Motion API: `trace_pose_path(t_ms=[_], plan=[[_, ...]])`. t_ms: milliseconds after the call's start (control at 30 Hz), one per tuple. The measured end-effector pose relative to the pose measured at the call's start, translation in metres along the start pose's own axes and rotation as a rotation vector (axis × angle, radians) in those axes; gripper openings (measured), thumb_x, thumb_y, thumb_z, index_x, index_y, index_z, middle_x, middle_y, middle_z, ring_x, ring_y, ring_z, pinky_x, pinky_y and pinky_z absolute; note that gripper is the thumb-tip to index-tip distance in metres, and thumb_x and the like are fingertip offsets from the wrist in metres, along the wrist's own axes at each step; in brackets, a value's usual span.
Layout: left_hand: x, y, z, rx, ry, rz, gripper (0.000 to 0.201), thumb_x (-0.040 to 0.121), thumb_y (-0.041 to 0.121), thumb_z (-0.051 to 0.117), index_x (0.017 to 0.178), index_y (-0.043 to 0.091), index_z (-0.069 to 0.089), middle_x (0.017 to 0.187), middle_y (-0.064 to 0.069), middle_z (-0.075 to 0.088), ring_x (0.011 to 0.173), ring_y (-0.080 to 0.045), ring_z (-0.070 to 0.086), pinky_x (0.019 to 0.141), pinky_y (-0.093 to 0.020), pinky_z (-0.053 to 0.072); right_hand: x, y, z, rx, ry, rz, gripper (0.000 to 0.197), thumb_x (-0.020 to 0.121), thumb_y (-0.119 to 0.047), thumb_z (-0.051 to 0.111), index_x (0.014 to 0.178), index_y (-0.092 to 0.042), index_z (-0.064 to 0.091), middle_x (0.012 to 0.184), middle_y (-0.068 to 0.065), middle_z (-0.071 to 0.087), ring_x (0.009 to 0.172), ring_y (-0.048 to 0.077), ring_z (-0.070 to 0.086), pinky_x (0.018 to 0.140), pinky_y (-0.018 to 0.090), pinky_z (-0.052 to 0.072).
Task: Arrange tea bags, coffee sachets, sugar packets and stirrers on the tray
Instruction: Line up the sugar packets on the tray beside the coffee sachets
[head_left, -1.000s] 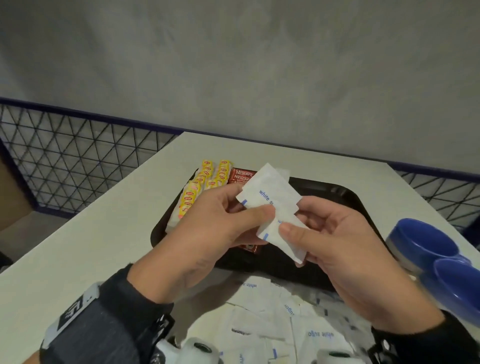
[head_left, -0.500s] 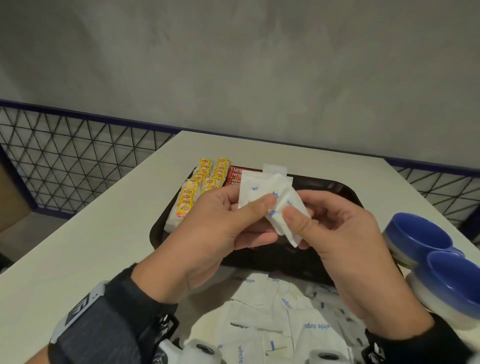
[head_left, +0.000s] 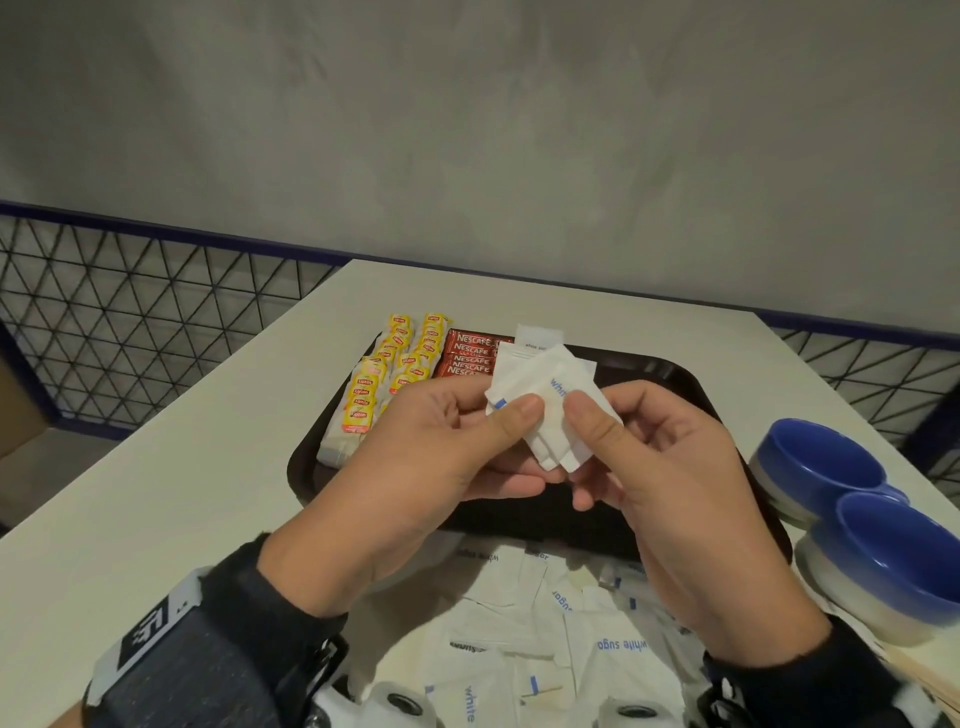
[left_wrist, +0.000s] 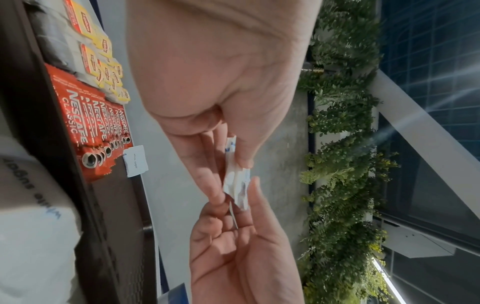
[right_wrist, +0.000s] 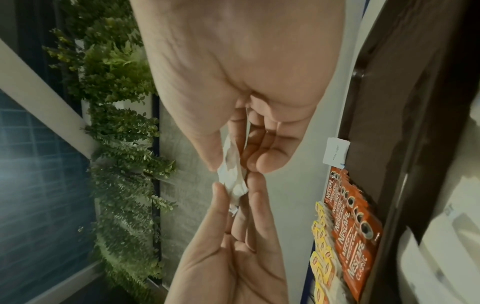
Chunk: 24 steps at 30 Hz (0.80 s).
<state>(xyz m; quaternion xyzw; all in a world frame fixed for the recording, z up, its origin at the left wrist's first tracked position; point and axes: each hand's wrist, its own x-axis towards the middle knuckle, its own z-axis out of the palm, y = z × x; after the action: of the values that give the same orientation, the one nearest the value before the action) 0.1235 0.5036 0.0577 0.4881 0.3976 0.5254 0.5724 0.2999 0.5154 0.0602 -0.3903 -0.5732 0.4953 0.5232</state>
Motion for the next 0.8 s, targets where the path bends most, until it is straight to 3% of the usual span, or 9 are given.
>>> trace_pose_path(t_ms=[133, 300, 467, 567, 700, 800], plan=[[0.001, 0.0, -0.001, -0.033, -0.011, -0.008, 0.029, 0.1, 0.023, 0.057, 0.119, 0.006, 0.071, 0.103, -0.017, 0.079, 0.082, -0.019, 0.077, 0.075, -0.028, 0.064, 0.001, 0.003, -0.003, 0.004, 0.038, -0.021, 0.017, 0.085, -0.017, 0.073, 0.1, -0.008, 0.072, 0.085, 0.012, 0.076, 0.068, 0.023, 0.068, 0.056, 0.029, 0.057], [0.001, -0.003, 0.0, -0.008, -0.021, 0.0, 0.029, 0.106, 0.018, 0.048, 0.121, 0.007, 0.071, 0.102, -0.013, 0.079, 0.079, -0.013, 0.075, 0.083, -0.033, 0.064, 0.003, 0.004, -0.001, -0.018, 0.073, -0.033, 0.022, 0.082, -0.017, 0.076, 0.102, -0.011, 0.072, 0.088, 0.009, 0.077, 0.076, 0.029, 0.072, 0.059, 0.027, 0.059], [0.001, -0.006, 0.002, 0.038, -0.006, -0.013, 0.032, 0.109, 0.019, 0.043, 0.127, 0.011, 0.068, 0.116, -0.011, 0.077, 0.106, -0.024, 0.074, 0.092, -0.04, 0.059, 0.001, 0.005, 0.002, -0.074, 0.122, -0.08, 0.021, 0.081, -0.015, 0.078, 0.1, -0.015, 0.07, 0.087, -0.002, 0.078, 0.08, 0.02, 0.076, 0.059, 0.021, 0.059], [0.0, -0.002, 0.003, -0.019, -0.004, -0.041, 0.033, 0.108, 0.02, 0.043, 0.129, 0.009, 0.067, 0.118, -0.014, 0.076, 0.112, -0.029, 0.072, 0.094, -0.042, 0.057, 0.001, 0.005, 0.003, -0.083, 0.136, -0.091, 0.022, 0.08, -0.012, 0.08, 0.099, -0.016, 0.07, 0.086, -0.002, 0.077, 0.081, 0.017, 0.076, 0.06, 0.019, 0.058], [0.002, 0.001, 0.002, -0.047, 0.054, -0.039, 0.037, 0.105, 0.03, 0.048, 0.124, 0.006, 0.069, 0.111, -0.017, 0.077, 0.104, -0.033, 0.074, 0.089, -0.039, 0.059, -0.001, 0.002, 0.003, -0.096, 0.108, -0.071, 0.021, 0.081, -0.01, 0.079, 0.1, -0.015, 0.071, 0.088, -0.002, 0.078, 0.08, 0.013, 0.076, 0.062, 0.019, 0.059], [0.004, 0.002, -0.002, 0.014, 0.15, 0.015, 0.03, 0.105, 0.027, 0.052, 0.118, 0.009, 0.072, 0.106, -0.012, 0.08, 0.099, -0.029, 0.076, 0.09, -0.042, 0.059, -0.004, -0.005, 0.001, -0.215, 0.029, -0.025, 0.013, 0.083, -0.014, 0.078, 0.095, -0.019, 0.077, 0.087, -0.002, 0.078, 0.076, 0.019, 0.073, 0.067, 0.026, 0.062]])
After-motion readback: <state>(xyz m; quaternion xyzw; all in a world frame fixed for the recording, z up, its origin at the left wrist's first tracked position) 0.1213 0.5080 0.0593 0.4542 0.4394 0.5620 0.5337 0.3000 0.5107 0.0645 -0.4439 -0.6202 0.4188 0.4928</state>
